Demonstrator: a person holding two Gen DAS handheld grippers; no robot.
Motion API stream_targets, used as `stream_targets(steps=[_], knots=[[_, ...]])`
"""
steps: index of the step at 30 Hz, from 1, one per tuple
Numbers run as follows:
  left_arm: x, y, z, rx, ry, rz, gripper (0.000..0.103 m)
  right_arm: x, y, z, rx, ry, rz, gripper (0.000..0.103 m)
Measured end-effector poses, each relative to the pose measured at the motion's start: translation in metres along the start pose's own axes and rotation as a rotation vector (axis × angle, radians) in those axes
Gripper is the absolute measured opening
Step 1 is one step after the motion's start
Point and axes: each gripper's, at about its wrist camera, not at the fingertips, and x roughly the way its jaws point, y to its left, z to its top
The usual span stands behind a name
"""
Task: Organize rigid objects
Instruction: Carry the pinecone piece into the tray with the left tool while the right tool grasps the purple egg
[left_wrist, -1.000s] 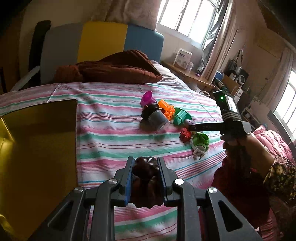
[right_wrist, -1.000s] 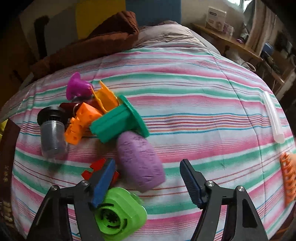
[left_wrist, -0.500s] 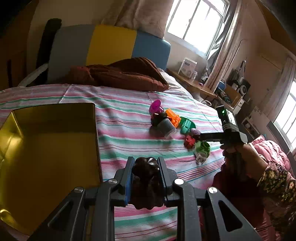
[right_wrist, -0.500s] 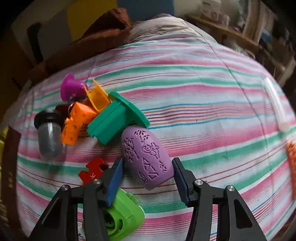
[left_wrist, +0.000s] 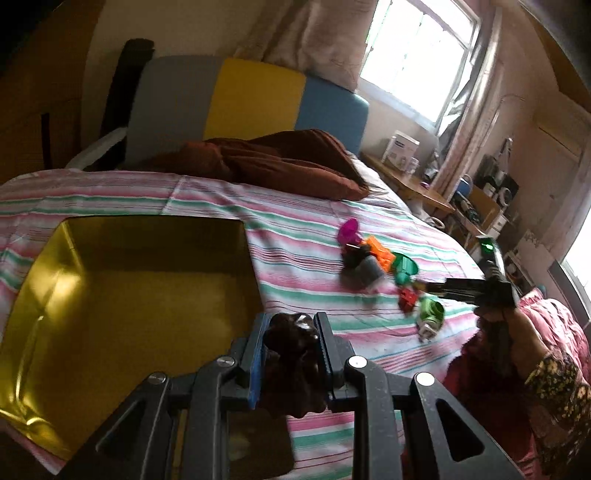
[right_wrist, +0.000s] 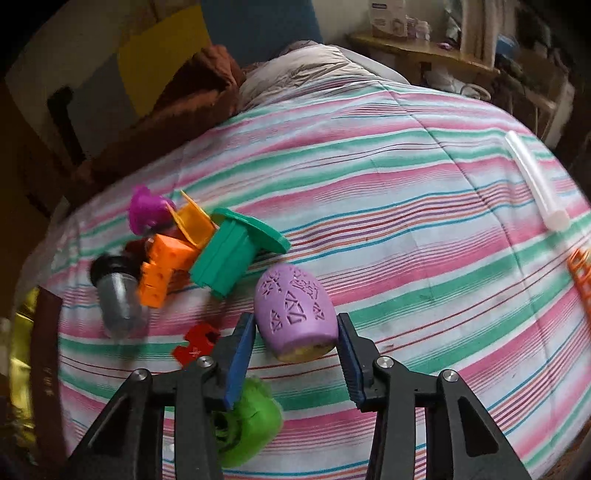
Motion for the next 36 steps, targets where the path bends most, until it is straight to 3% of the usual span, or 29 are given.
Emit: stream_targets(steps=[8,9,10,12,15,18,20,21,22,26,28,31,33,36], knots=[[0.002,0.051,0.016,-0.062,0.017,0.117,0.024,-0.021,0.014,-0.004,0.016,-0.066,0.15,0.041],[0.003,0.059,0.019,-0.07,0.018,0.131,0.024,-0.022,0.018,-0.004,0.011,-0.068,0.157,0.03],[0.005,0.067,0.022,-0.076,0.023,0.149,0.024,-0.025,0.022,-0.005,0.006,-0.07,0.169,0.004],[0.009,0.082,0.026,-0.085,0.036,0.185,0.024,-0.028,0.028,-0.007,0.007,-0.06,0.201,0.002],[0.016,0.105,0.031,-0.121,0.06,0.228,0.024,-0.019,0.036,-0.008,-0.027,-0.033,0.126,0.002],[0.013,0.12,0.031,-0.161,0.051,0.232,0.024,-0.014,0.04,-0.011,-0.07,-0.025,0.109,0.005],[0.011,0.124,0.03,-0.172,0.036,0.231,0.024,-0.015,0.044,-0.013,-0.091,-0.031,0.112,0.029],[0.011,0.125,0.029,-0.174,0.035,0.232,0.024,-0.015,0.048,-0.014,-0.106,-0.037,0.108,0.055],[0.011,0.126,0.027,-0.18,0.031,0.229,0.024,-0.017,0.053,-0.014,-0.132,-0.05,0.101,0.073],[0.011,0.124,0.024,-0.199,0.022,0.216,0.024,-0.014,0.086,-0.01,-0.279,-0.073,0.032,0.072],[0.01,0.121,0.023,-0.2,0.023,0.206,0.024,-0.002,0.106,-0.004,-0.378,-0.041,0.009,0.067],[0.004,0.116,0.021,-0.195,0.018,0.198,0.024,0.024,0.135,-0.004,-0.61,0.035,-0.122,0.061],[0.001,0.113,0.02,-0.194,0.014,0.191,0.024,0.034,0.144,-0.007,-0.719,0.072,-0.147,0.057],[-0.004,0.109,0.018,-0.193,0.01,0.184,0.024,0.049,0.148,-0.007,-0.832,0.108,-0.176,0.059]])
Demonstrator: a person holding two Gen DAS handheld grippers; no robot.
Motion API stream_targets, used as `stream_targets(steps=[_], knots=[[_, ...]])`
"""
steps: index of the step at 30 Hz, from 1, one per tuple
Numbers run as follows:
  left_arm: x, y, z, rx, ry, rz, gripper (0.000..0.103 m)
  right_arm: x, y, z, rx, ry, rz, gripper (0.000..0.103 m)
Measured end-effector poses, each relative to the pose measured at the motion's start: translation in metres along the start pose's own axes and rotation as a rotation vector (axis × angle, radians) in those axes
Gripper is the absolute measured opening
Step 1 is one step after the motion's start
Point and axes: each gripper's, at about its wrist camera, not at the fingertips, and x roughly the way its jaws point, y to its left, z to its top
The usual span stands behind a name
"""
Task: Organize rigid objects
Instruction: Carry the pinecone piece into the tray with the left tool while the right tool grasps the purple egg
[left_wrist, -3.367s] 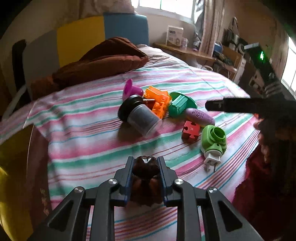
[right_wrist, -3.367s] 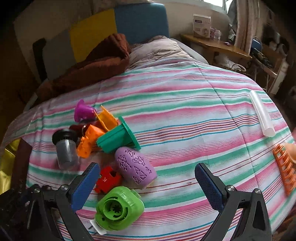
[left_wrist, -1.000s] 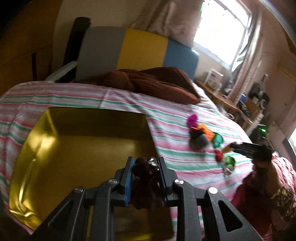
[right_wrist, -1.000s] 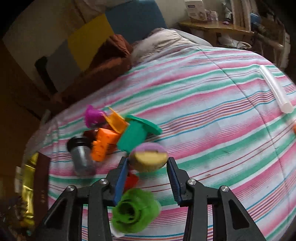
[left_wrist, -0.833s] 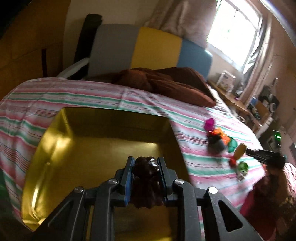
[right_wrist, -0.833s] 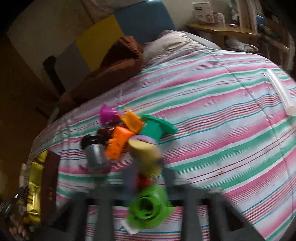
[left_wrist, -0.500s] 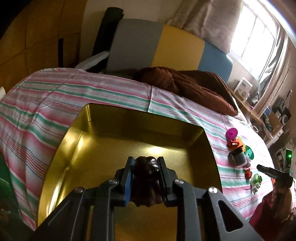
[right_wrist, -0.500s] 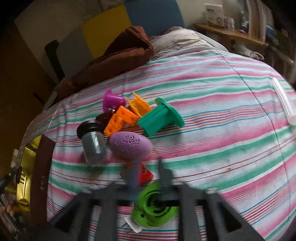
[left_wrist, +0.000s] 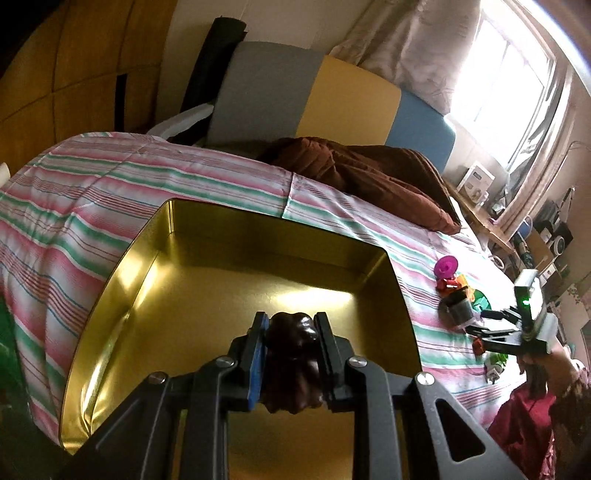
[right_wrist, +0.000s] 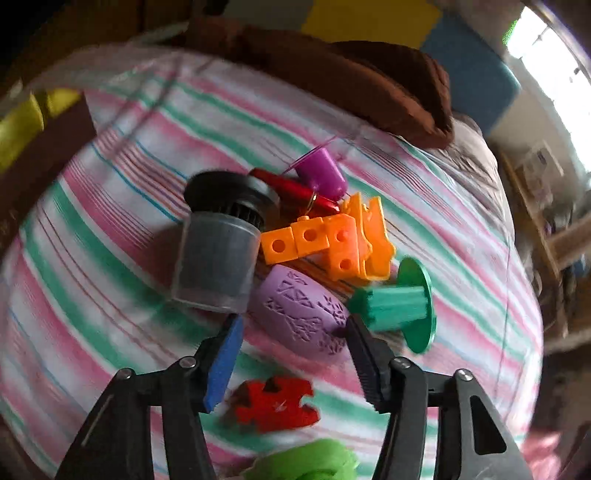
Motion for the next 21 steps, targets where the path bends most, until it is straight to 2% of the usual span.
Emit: stream_targets(steps=[3,6,9,12,15,21], knots=[[-0.004,-0.005,0.0,0.009,-0.011,-0.012,0.024,0.008,-0.008,0.007,0.0,0.018,0.006,0.061],[-0.01,-0.011,0.002,0.03,-0.032,-0.019,0.024,0.015,-0.026,0.009,0.082,0.038,0.061,0.058],[-0.015,-0.017,0.006,0.057,-0.055,-0.026,0.024,0.015,-0.033,0.004,0.117,0.022,0.044,0.049],[-0.012,-0.018,0.007,0.064,-0.043,-0.022,0.024,0.013,-0.039,-0.004,0.181,0.014,0.032,0.037],[-0.01,-0.013,0.003,0.043,-0.031,-0.026,0.024,0.009,-0.052,-0.013,0.296,-0.009,0.078,0.03],[-0.006,-0.002,-0.008,0.023,0.012,-0.008,0.024,0.006,-0.069,-0.025,0.474,-0.058,0.198,0.029]])
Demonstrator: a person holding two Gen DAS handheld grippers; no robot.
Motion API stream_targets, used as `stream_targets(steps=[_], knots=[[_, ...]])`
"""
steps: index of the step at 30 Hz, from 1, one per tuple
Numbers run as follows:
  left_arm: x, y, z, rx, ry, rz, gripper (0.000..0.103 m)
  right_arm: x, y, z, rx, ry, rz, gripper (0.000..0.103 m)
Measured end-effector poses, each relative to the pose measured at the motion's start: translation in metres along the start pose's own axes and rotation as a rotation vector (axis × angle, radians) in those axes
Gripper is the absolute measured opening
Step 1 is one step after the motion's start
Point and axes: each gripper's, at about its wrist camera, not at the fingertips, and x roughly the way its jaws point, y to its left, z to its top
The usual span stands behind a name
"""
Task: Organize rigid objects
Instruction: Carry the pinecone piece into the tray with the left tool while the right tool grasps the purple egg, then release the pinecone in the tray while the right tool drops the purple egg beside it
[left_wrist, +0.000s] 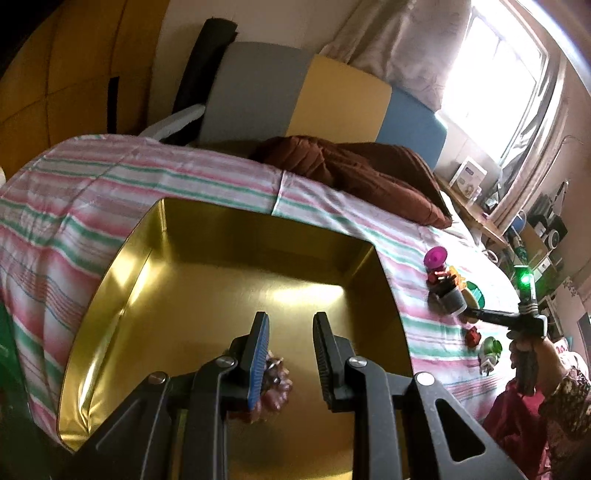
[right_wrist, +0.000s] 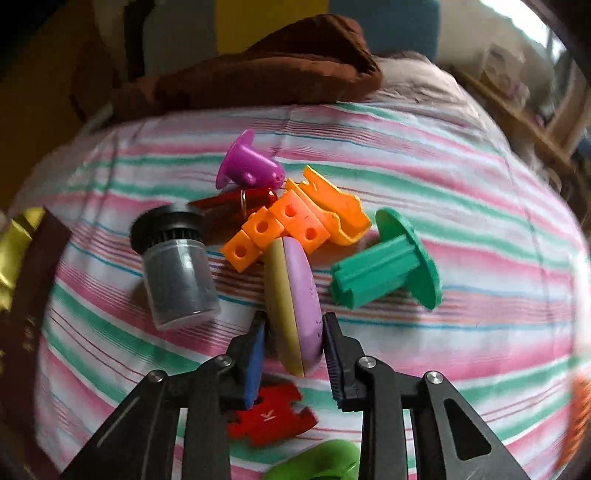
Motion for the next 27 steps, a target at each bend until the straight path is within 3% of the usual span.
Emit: stream_targets(steps=[7,19,27], knots=[[0.014,0.007,-0.009,0.014,0.068,0.039,0.025,-0.019,-0.002,-0.02,0.132,-0.021,0.151,0.029],[0.033,0.008,-0.008,0.063,0.076,0.101,0.022,-0.078,0.03,-0.032,0.167,-0.121,0.25,0.029],[0.056,0.032,0.018,0.02,0.088,0.144,0.022,-0.101,0.106,-0.021,0.11,-0.145,0.464,0.029]])
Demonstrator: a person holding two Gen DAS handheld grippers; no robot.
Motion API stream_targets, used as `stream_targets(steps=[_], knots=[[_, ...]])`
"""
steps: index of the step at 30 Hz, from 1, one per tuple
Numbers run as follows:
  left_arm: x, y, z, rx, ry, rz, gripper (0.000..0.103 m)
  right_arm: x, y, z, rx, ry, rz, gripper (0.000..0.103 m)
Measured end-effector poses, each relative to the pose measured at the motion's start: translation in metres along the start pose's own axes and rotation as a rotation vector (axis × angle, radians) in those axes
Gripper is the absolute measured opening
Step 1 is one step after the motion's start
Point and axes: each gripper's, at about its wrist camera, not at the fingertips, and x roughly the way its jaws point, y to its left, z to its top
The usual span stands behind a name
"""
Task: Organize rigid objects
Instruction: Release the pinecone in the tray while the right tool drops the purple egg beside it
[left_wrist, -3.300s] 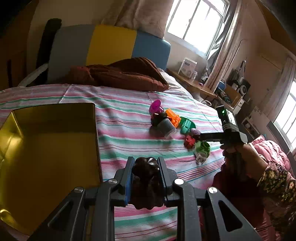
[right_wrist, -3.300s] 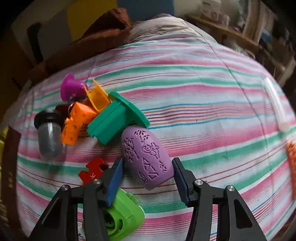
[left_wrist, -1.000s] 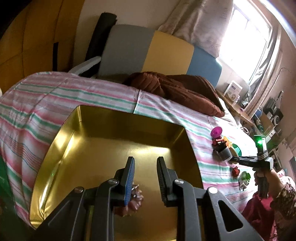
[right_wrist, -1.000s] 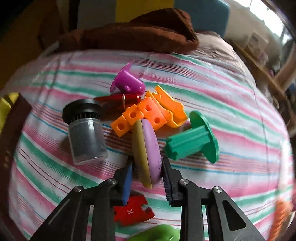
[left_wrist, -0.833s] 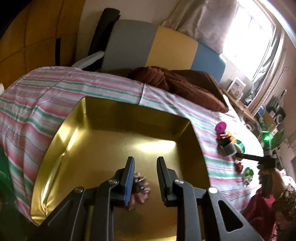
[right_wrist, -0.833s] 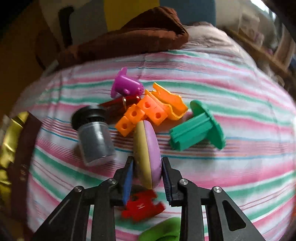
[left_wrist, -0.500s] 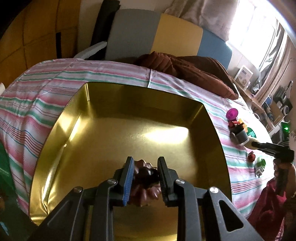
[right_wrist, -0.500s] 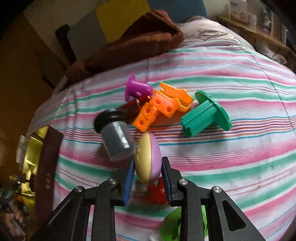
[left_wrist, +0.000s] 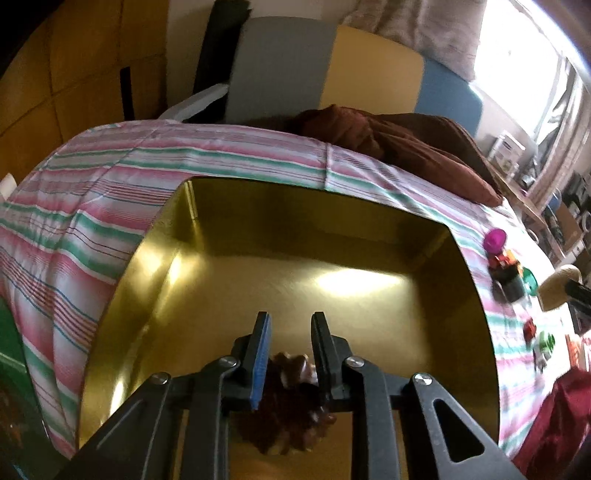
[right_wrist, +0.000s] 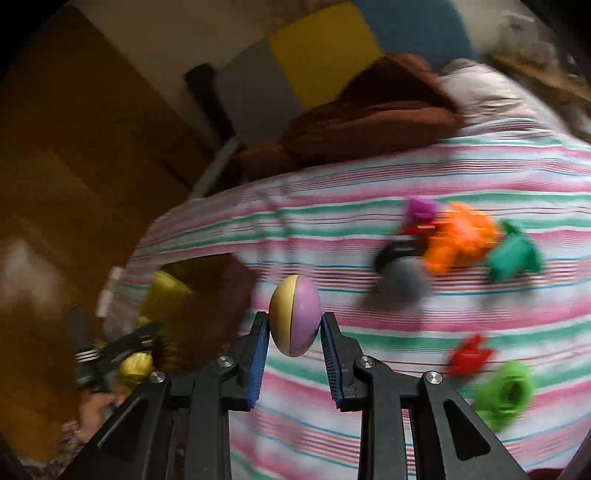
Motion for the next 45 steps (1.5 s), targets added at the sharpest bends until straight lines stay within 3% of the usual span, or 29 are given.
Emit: stream_targets(steps=[4,9,14,20,22,26,28,29,36,41,45], knots=[[0.008,0.013,0.017,-0.045,-0.001,0.008,0.022,0.034,0.05,0.004,-0.033,0.045,0.111,0.029],[-0.017,0.032,0.023,-0.137,-0.069,-0.087,0.023,0.094,0.105,-0.003,-0.085,0.144,0.156,0.029],[-0.052,0.043,0.001,-0.161,-0.148,-0.096,0.038,0.165,0.136,-0.014,-0.046,0.258,0.178,0.029],[-0.069,0.043,-0.031,-0.159,-0.154,-0.063,0.04,0.226,0.148,-0.015,0.044,0.318,0.16,0.029],[-0.072,0.04,-0.037,-0.152,-0.149,-0.062,0.04,0.238,0.151,-0.015,0.078,0.309,0.195,0.029],[-0.074,0.04,-0.045,-0.184,-0.143,-0.076,0.04,0.248,0.158,-0.009,0.104,0.282,0.183,0.036],[-0.075,0.04,-0.048,-0.192,-0.142,-0.084,0.04,0.245,0.163,-0.004,0.099,0.257,0.197,0.058],[-0.075,0.038,-0.049,-0.189,-0.142,-0.086,0.04,0.239,0.165,-0.001,0.09,0.237,0.201,0.062],[-0.073,0.028,-0.053,-0.167,-0.136,-0.101,0.04,0.196,0.187,0.004,-0.104,0.151,0.113,0.065],[-0.075,0.015,-0.056,-0.136,-0.129,-0.134,0.04,0.161,0.19,-0.011,-0.255,0.098,0.031,0.067],[-0.075,0.003,-0.058,-0.107,-0.123,-0.16,0.04,0.136,0.182,-0.024,-0.294,0.07,0.012,0.07]])
